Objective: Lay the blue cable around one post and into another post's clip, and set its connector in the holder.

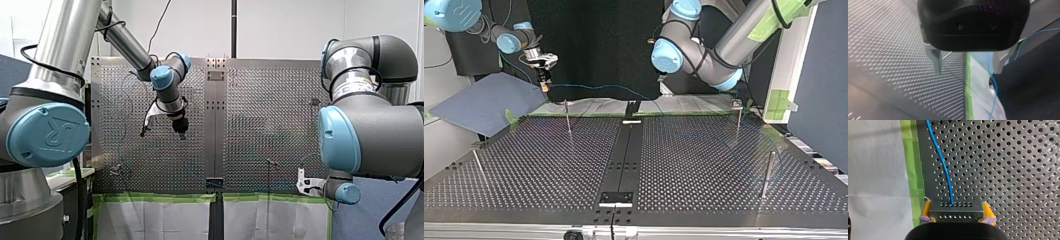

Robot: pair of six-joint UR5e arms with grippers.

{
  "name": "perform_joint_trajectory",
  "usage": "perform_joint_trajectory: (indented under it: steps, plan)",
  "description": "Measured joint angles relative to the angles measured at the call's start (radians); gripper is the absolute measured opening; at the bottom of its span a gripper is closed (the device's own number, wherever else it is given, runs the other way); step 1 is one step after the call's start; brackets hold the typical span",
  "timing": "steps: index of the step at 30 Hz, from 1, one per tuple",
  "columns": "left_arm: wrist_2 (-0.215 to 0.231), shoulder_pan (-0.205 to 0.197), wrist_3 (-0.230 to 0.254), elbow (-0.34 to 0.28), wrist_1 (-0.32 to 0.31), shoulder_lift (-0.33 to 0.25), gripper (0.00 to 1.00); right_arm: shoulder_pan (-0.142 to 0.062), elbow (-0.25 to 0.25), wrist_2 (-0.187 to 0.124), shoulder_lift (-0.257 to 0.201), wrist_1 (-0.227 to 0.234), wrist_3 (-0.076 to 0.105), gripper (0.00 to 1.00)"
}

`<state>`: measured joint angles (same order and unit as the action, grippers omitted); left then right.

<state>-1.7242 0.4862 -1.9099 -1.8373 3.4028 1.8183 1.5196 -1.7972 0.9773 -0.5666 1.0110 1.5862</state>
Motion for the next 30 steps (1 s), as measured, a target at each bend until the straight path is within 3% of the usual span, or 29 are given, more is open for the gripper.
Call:
perform_joint_trajectory:
  steps: [13,18,23,30]
  plan:
    - [0.025,0.119,-0.020,0.023,-0.119,0.119,1.00,0.002,0.000,-0.001,0.000,-0.008,-0.005,0.00]
    - [0.062,0.166,-0.033,0.065,-0.167,0.166,1.00,0.003,0.000,-0.001,0.000,-0.019,-0.019,0.00]
    - [0.070,0.213,-0.056,0.094,-0.213,0.213,1.00,0.004,0.000,-0.001,0.000,-0.025,-0.027,0.00]
    - [0.070,0.230,-0.051,0.098,-0.275,0.275,1.00,0.006,0.000,-0.001,0.000,-0.026,-0.028,0.00]
